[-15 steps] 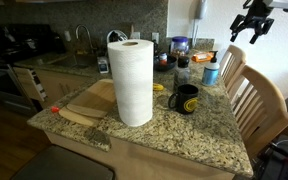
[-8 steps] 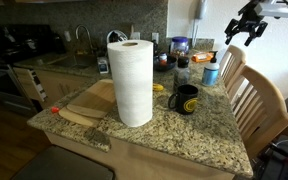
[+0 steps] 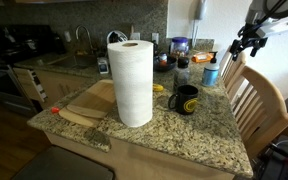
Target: Move the pump bottle to the right side of the countertop
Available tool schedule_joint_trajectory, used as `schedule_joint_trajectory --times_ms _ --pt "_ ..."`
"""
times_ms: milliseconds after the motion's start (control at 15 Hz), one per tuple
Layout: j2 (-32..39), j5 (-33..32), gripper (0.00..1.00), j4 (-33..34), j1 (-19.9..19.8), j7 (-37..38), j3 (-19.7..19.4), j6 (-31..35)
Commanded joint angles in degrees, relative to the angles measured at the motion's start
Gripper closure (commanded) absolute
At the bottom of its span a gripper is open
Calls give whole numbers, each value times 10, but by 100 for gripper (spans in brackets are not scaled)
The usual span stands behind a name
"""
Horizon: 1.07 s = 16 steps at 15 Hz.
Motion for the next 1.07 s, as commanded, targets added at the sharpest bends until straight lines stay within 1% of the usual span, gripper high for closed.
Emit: schedule_joint_trajectory --times_ms 0,67,133,200,267,333,467,600,667,733,867,933,1000 --pt "-29 -5 0 -38 -19 -137 -49 45" --pt "-41 -17 0 -51 -4 -185 -77 46" --pt "-55 -27 0 -68 -27 -232 -78 44" --pt "-65 -48 0 -83 -34 -268 -90 48" --pt "-78 -88 0 -106 -51 -286 -98 65" --pt "-82 -130 0 -121 -67 -299 -105 78" --pt "-88 -231 0 -154 -110 -297 -120 132" --pt "-74 -335 0 -168 -174 -284 -138 216" --pt "-61 -268 0 -124 -118 -279 -134 142" --pt "-61 -301 0 -134 -140 -279 -145 173" --pt "-61 -320 0 -141 -157 -281 -152 192" --pt "-43 -263 0 -108 -148 -270 -165 175" --pt "-42 -223 0 -94 -141 -269 -170 168"
